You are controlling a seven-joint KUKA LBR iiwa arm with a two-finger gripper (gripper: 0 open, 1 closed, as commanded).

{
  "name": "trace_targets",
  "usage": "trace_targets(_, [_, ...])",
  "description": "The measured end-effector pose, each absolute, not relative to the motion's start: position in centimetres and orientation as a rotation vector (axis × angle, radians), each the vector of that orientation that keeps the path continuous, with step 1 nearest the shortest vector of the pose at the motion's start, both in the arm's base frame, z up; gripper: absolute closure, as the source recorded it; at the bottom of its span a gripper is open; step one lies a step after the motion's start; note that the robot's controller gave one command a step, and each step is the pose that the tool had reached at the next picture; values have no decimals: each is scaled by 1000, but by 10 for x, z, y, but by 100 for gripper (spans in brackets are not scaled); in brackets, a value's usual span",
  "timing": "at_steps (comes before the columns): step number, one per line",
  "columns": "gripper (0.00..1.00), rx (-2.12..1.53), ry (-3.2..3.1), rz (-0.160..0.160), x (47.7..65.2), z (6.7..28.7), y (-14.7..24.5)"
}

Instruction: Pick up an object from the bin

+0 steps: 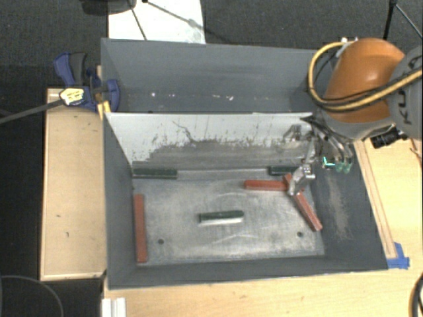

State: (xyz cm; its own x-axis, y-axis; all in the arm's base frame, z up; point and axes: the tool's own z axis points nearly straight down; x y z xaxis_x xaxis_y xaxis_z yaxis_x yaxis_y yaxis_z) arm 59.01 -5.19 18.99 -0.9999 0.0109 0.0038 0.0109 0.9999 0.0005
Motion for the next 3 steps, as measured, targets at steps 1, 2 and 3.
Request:
trace_targets(1, [0,-15,-3145,0,592,194,-52])
trace_targets(2, [100,21,-3163,3,594,78,-41])
trace_targets(3, [0,25,-3140,1,589,76,-41])
